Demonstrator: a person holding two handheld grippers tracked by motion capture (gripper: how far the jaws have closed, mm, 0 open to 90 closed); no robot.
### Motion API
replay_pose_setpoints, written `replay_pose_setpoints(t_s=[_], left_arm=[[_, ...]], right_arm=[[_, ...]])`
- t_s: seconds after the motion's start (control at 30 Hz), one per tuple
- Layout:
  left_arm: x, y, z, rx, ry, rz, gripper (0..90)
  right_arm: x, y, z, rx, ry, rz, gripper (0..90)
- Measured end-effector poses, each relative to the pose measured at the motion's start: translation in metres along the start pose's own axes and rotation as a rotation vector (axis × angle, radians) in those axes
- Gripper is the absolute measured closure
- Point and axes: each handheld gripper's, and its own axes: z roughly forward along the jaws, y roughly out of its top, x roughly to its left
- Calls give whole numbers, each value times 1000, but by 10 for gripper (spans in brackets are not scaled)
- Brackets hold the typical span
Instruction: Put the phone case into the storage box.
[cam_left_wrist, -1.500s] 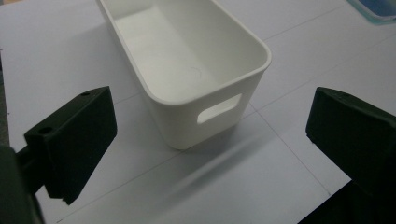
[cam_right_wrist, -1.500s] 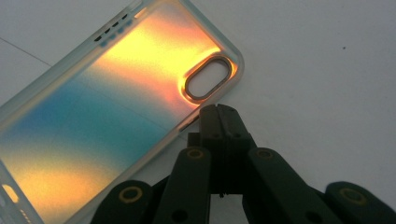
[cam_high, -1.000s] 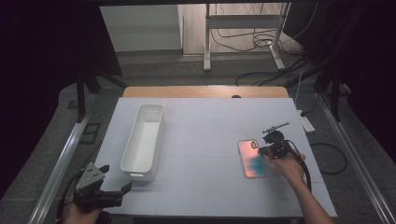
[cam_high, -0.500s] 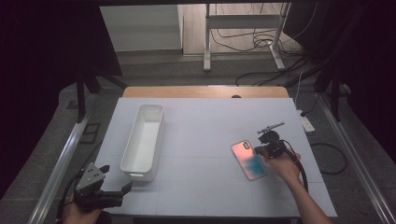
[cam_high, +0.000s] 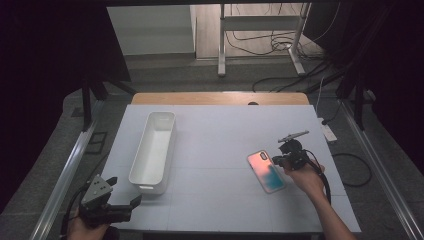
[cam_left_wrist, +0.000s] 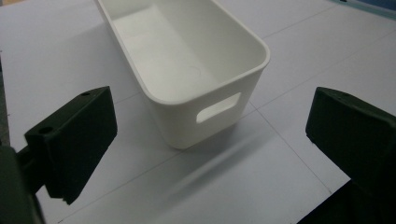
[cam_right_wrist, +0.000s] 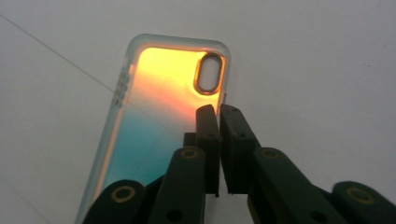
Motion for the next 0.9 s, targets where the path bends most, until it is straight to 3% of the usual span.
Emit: replay_pose_setpoints(t_s=[0.47,0.63,0.9], left_arm=[[0,0,0,1,-1,2,30],[0,0,0,1,-1,4,30],[0,0,0,1,-2,3,30]], right_arm=[[4,-3,-18,-39,-36,21,274],[1,-6,-23,-47,-16,30,171],[6,-8,-27,-81,-30,21,7]])
